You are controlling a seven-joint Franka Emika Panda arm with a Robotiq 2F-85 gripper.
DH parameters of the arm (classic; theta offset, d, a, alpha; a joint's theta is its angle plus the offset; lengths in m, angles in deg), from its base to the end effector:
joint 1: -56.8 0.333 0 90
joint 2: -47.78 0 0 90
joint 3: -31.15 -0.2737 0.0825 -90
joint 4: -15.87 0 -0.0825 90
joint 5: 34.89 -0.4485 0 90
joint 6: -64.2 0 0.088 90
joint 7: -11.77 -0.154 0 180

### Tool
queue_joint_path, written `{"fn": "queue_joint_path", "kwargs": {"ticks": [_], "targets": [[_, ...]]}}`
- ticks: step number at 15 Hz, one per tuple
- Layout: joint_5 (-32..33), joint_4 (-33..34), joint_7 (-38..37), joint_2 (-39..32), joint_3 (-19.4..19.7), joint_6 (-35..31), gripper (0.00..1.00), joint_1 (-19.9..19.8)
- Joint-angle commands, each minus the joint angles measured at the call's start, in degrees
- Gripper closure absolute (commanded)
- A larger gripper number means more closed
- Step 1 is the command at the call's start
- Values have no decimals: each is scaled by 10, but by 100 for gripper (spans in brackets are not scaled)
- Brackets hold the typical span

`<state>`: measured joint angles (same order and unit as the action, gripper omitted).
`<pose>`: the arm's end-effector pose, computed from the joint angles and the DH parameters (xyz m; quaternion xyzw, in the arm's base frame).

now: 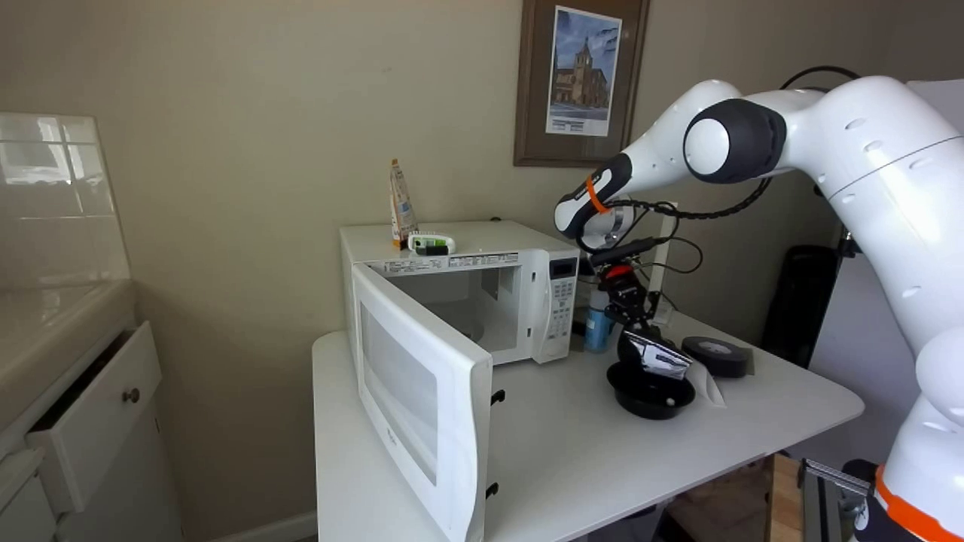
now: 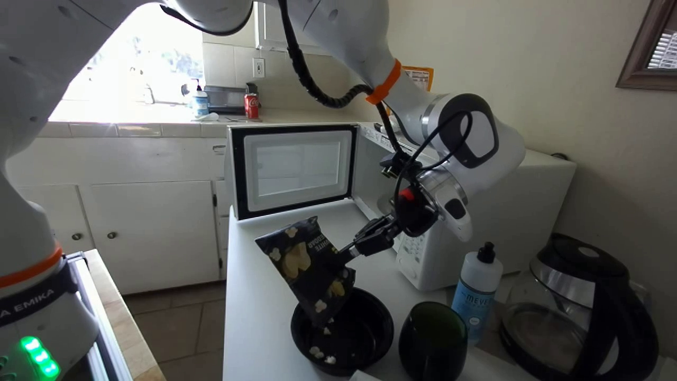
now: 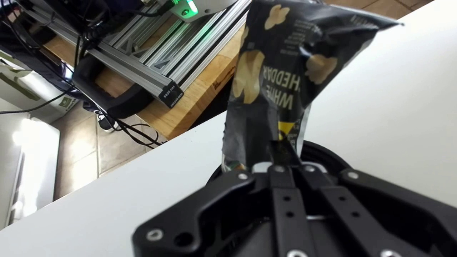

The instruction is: Empty the popcorn packet into the black bowl

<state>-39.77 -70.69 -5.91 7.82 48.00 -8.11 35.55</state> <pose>0.4668 -0.3445 0.1413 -0.7826 0.4353 0.4444 0.0228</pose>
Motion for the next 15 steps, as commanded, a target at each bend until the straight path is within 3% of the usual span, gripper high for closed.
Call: {"fn": "queue_joint_path", "kwargs": {"ticks": [1, 5, 6, 8, 9, 10, 11, 12, 15], "targets": [[-9, 60, 34, -39, -5, 49, 100, -19], [-9, 95, 83, -60, -13, 93, 100, -33], [-17, 101, 47, -66, -4, 92, 100, -28], [-12, 118, 73, -77, -10, 108, 100, -34], [-23, 123, 33, -82, -2, 102, 100, -29], [-11, 132, 71, -88, -10, 115, 100, -35], [-23, 133, 36, -89, -4, 109, 100, -30], [-14, 141, 67, -94, -11, 119, 100, -34], [-16, 136, 63, -85, -12, 110, 100, -29]]}}
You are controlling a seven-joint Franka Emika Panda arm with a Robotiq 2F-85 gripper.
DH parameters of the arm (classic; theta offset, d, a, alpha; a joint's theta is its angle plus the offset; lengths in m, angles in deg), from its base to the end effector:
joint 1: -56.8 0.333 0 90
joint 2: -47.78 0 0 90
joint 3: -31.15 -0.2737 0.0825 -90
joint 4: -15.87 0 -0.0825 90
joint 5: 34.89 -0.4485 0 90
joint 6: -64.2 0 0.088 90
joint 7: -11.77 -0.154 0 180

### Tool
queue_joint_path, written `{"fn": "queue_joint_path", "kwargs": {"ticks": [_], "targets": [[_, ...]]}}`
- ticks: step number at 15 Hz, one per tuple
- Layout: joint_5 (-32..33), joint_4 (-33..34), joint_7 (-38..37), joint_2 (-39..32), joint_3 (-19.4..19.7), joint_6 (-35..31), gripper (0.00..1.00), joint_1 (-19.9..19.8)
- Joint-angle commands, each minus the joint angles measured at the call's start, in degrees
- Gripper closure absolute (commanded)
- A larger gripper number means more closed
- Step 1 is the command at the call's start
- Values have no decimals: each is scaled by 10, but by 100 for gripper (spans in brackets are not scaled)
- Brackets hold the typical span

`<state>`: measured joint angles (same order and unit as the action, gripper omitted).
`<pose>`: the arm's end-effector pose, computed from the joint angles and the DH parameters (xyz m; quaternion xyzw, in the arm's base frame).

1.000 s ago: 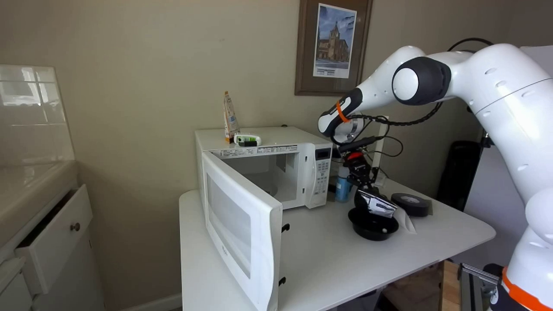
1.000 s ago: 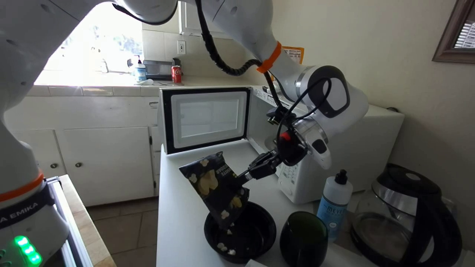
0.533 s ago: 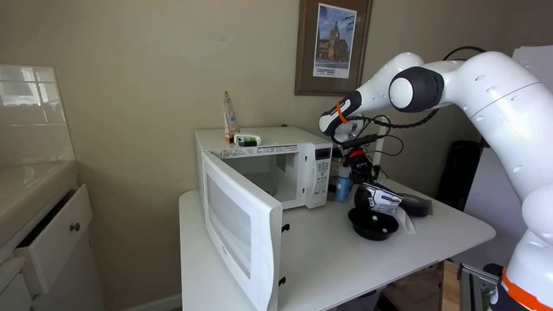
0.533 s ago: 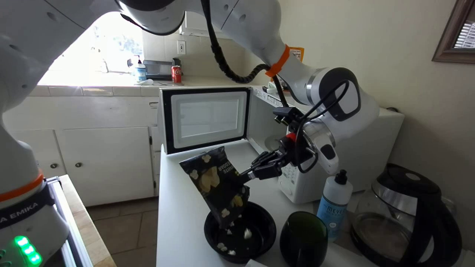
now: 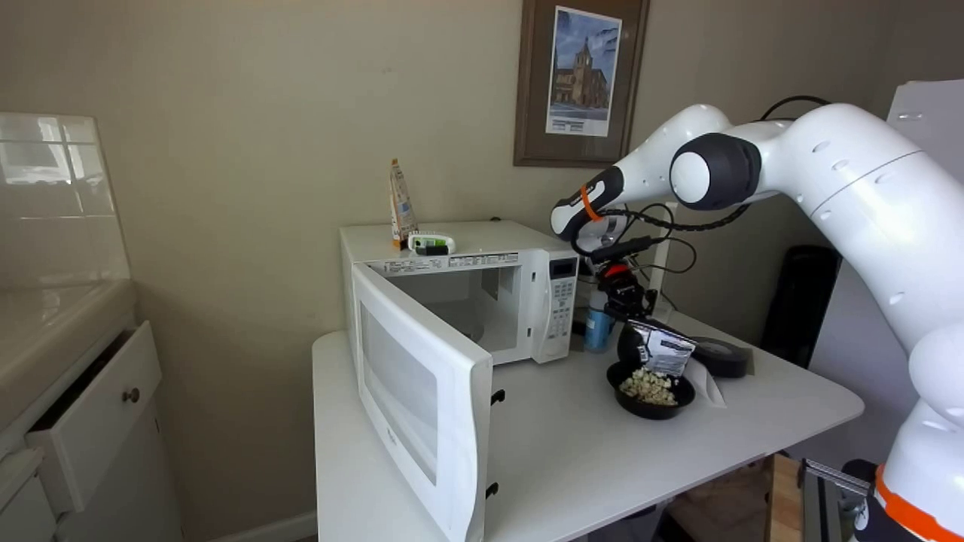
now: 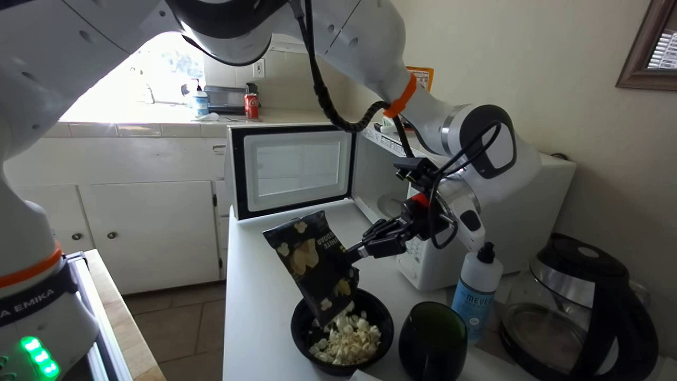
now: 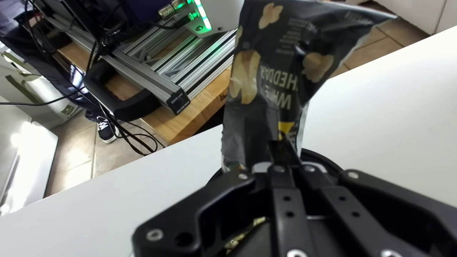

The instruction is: Empty the popcorn packet into the black bowl

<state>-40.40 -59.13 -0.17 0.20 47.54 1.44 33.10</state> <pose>0.4754 -0.3596 0.1448 -0.7783 0.3950 0.4851 0.0543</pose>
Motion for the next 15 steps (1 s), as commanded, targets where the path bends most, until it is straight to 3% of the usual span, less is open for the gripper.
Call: {"fn": "queue_joint_path", "kwargs": {"ticks": [1, 10, 15], "targets": [[-5, 14, 7, -3, -8, 10, 100, 0], [-21, -68, -155, 64, 22, -99, 100, 36], [-7, -178, -260, 137, 43, -215, 100, 76]]}}
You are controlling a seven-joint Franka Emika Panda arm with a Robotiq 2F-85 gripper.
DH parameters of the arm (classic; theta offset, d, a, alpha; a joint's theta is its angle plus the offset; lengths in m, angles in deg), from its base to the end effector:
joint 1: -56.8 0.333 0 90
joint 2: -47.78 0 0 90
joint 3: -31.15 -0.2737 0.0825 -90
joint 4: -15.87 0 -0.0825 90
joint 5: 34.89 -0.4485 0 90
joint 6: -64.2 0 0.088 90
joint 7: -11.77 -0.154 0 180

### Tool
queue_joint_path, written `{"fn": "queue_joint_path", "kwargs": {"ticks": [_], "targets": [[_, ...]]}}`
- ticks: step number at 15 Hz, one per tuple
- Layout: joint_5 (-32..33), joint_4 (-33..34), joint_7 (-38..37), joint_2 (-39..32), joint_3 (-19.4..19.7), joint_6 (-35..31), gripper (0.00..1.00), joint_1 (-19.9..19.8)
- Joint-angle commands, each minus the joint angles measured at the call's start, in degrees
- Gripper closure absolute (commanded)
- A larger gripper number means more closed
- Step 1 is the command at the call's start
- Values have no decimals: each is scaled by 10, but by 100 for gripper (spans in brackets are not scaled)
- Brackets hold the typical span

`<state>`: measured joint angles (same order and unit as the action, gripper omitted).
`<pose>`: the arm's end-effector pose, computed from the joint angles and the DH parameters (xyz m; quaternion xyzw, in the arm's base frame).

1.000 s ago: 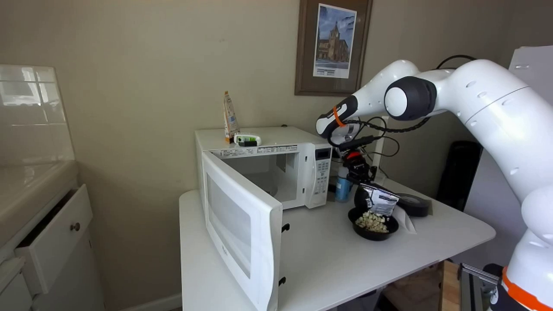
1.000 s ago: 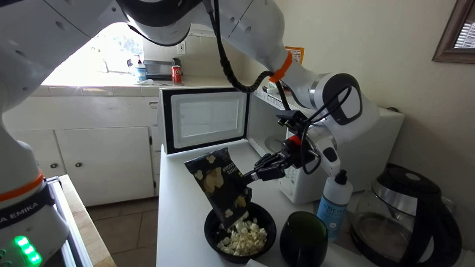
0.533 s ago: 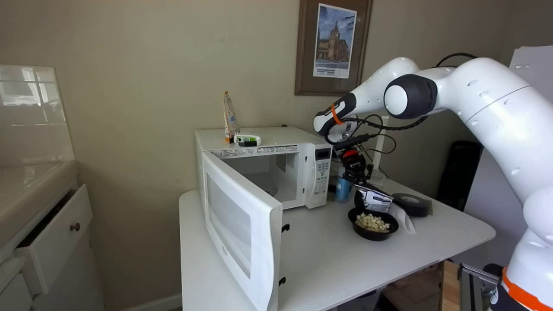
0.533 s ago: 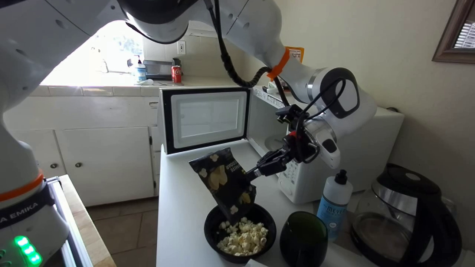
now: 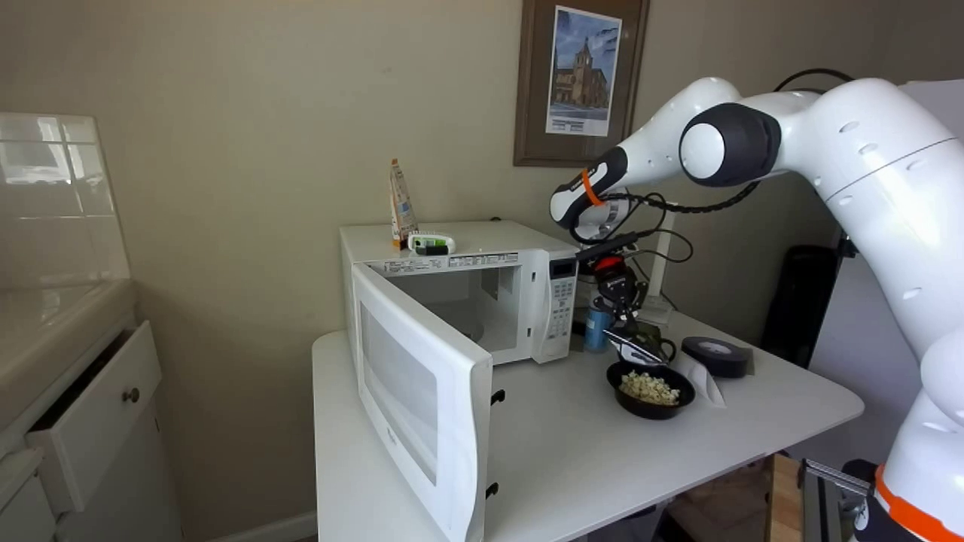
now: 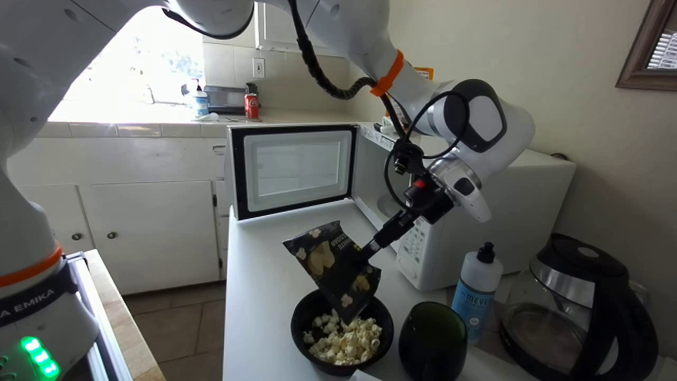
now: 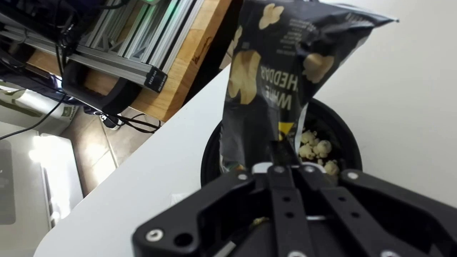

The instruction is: Empty the popcorn packet into the black bowl

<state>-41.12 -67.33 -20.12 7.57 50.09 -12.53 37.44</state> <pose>0.4979 -0.3587 0.1585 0.7474 -0.5432 -0.3808 0.0367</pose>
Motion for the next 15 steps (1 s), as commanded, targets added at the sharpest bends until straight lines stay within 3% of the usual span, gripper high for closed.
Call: {"fn": "queue_joint_path", "kwargs": {"ticks": [1, 8, 15], "targets": [[6, -122, -88, 80, 22, -104, 100, 41], [92, -291, -251, 193, 35, -263, 100, 92], [207, -436, -435, 312, 31, -385, 100, 106]]}}
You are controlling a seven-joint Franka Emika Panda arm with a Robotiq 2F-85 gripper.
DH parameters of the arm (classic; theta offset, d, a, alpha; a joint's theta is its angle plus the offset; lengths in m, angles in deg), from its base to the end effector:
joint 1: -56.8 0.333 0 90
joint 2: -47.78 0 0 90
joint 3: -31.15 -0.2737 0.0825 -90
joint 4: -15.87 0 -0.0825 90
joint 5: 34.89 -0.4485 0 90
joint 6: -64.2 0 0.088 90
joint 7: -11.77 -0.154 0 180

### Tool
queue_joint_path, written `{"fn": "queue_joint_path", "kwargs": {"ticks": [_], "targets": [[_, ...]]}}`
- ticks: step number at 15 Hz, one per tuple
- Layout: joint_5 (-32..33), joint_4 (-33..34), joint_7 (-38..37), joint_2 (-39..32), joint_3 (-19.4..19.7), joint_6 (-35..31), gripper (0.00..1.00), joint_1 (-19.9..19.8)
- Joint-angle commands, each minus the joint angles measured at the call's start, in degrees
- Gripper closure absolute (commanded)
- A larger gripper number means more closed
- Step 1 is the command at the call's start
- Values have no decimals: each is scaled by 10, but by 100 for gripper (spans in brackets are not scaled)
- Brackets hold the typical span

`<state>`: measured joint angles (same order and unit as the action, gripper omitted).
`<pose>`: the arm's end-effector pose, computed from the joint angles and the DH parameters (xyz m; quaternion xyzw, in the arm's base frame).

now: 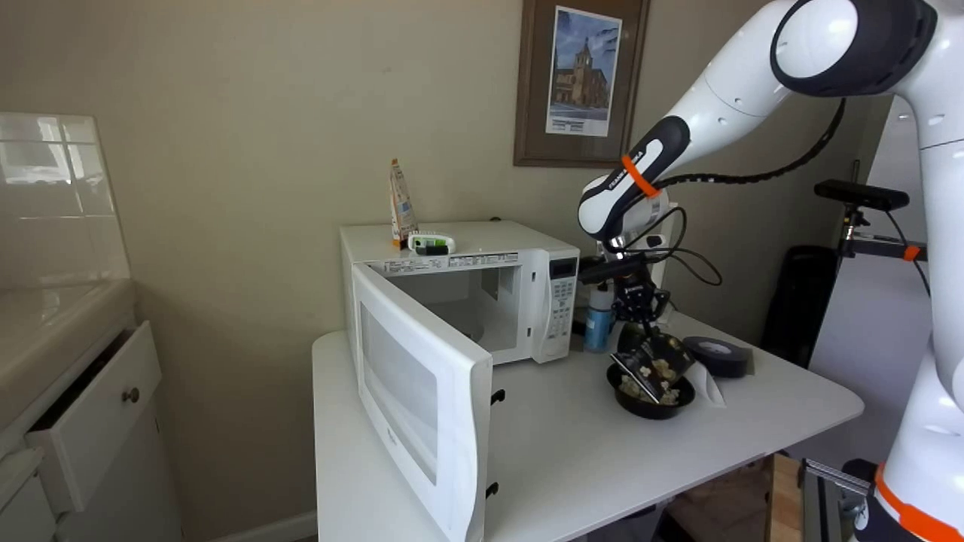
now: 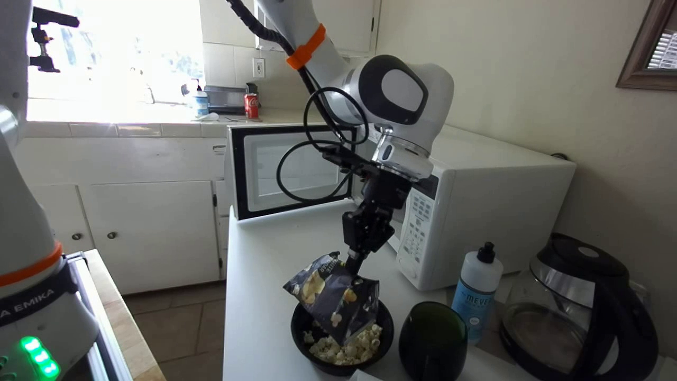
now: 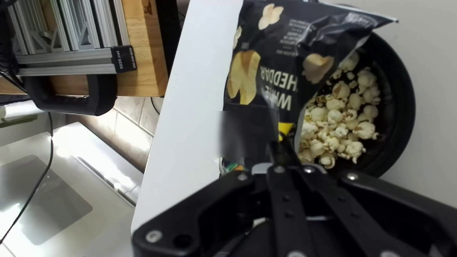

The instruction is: Empty the popcorn packet into the black bowl

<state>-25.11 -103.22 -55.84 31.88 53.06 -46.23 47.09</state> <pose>0.4533 -0.3150 0.1528 0.6602 -0.7123 -0.1558 0.1803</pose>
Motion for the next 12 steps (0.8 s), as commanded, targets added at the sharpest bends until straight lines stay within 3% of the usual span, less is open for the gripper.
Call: {"fn": "queue_joint_path", "kwargs": {"ticks": [1, 4, 7, 12], "targets": [[61, -93, -105, 84, -1, -59, 100, 8], [88, -120, -140, 121, -11, -77, 100, -5], [82, -112, -113, 134, -16, -79, 100, -25], [26, -27, -53, 94, -6, -66, 100, -68]]}}
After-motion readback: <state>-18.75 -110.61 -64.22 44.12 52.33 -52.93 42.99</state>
